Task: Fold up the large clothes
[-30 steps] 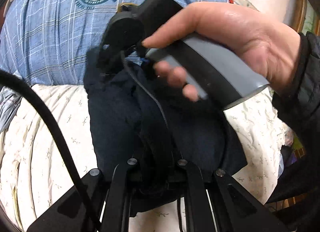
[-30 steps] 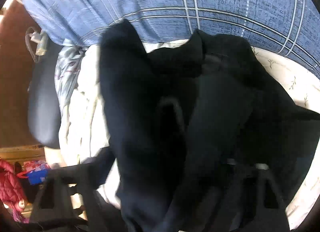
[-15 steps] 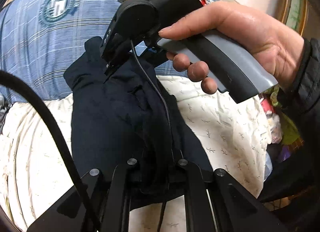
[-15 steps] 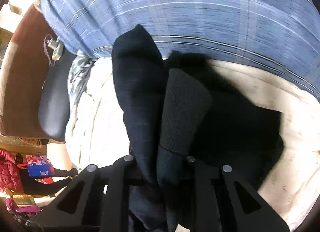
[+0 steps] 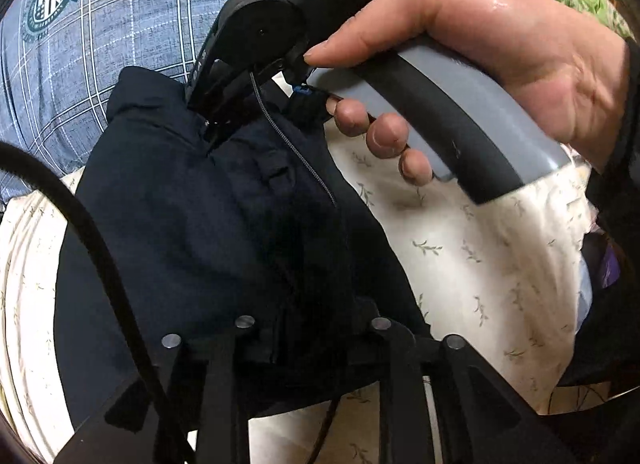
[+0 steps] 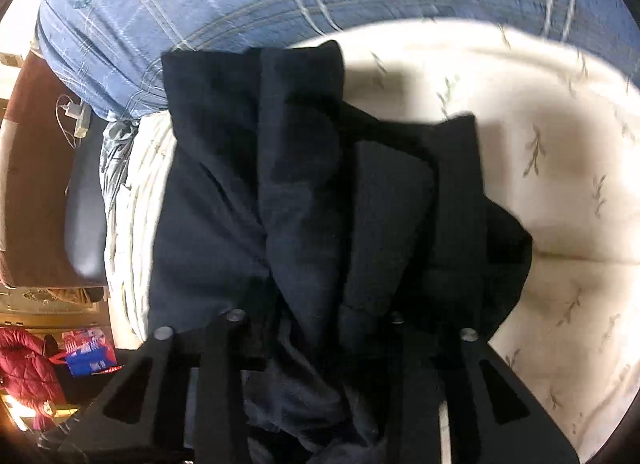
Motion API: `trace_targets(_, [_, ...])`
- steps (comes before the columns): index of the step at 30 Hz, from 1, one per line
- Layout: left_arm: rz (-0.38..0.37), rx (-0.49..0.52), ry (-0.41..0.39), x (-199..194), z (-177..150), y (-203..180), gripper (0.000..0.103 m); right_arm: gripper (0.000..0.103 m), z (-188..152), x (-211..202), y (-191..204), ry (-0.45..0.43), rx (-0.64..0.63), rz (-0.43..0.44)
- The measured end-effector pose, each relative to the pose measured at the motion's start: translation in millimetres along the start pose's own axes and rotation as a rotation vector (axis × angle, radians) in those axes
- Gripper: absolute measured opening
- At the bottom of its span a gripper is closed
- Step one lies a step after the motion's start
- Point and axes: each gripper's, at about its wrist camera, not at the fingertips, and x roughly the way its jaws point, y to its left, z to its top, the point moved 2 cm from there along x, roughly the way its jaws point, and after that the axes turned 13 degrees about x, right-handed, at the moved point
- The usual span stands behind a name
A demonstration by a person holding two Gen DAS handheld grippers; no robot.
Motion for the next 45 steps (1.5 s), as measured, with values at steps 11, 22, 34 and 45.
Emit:
trace_targets(11, [0.143,0.022,-0.053,-54,-7,9,0.087,0.082,-24,-53,11,-0.193,-0.031,-0.051])
trace_targets(22, [0.169,-0.085,-0.196,-138,-52,85,0.094,0.103,-141,-134,29,-0.63,-0.055,-0.279])
trace_targets(34, [0.195,-0.19,-0.143,-112,-77,156,0.094,0.103,-249,-85,45,-0.739,-0.135,-0.366])
trace_targets(45, [0.197,-0.174,-0.103,-100,-76,132,0.094,0.103,-224,-99,51,-0.831,-0.165,-0.476])
